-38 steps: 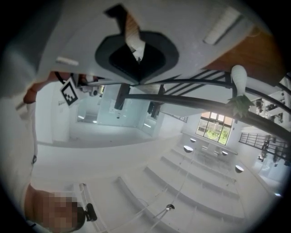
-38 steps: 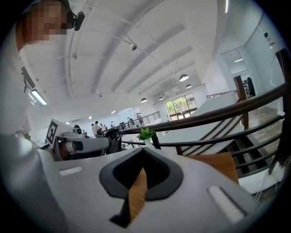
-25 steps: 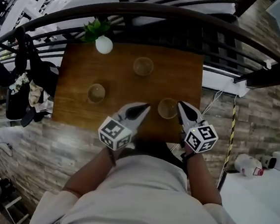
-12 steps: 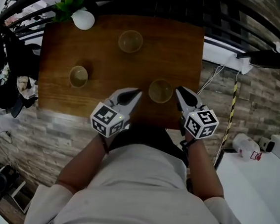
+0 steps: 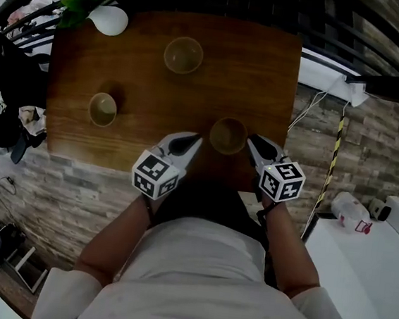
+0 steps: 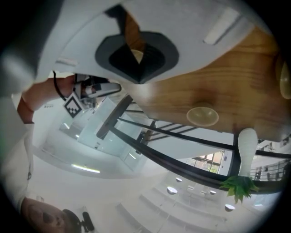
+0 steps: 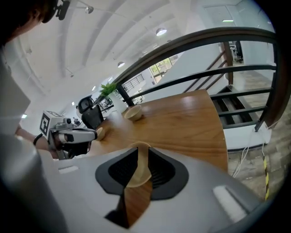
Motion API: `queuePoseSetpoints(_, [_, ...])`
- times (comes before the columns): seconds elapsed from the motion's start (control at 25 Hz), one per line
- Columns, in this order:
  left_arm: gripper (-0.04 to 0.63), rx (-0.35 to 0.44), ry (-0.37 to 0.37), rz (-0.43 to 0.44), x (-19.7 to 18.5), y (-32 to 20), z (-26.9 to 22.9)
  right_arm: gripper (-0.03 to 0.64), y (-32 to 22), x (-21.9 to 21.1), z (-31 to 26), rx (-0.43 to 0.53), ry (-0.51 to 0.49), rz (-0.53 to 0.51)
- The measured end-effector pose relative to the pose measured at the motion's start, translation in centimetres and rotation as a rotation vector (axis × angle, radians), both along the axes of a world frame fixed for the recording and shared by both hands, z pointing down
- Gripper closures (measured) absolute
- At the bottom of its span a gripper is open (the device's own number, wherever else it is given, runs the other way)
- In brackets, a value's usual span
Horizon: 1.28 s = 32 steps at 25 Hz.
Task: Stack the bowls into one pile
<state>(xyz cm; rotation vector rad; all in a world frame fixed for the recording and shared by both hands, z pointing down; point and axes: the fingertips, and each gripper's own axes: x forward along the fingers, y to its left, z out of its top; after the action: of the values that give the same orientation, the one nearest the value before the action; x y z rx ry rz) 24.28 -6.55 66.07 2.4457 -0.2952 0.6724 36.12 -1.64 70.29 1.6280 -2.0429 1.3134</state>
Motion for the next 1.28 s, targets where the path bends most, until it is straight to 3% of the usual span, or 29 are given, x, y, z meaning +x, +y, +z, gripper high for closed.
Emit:
queuePoseSetpoints(0.68, [0.591, -0.069, -0.053, -0.018, 1.6, -1.8, 5.8, 0.528, -0.8, -0.2, 6.5, -0.118, -0.069, -0.008])
queuePoseSetpoints(0.76, [0.591, -0.073, -0.055, -0.023, 1.6, -1.9, 6.0, 0.531, -1.1, -0.3, 6.7, -0.124, -0.063, -0.017])
queuePoseSetpoints(0.88, [0.591, -0.077, -0.055, -0.031, 1.6, -2.0, 6.0, 0.593, -1.3, -0.3, 6.7, -0.134, -0.028, -0.039])
queuePoseSetpoints(1.28, [0.591, -0.06, -0.041, -0.061, 0.4, -2.3, 4.5, 0.596, -2.4, -0.1, 4.5, -0.094, 0.023, -0.039])
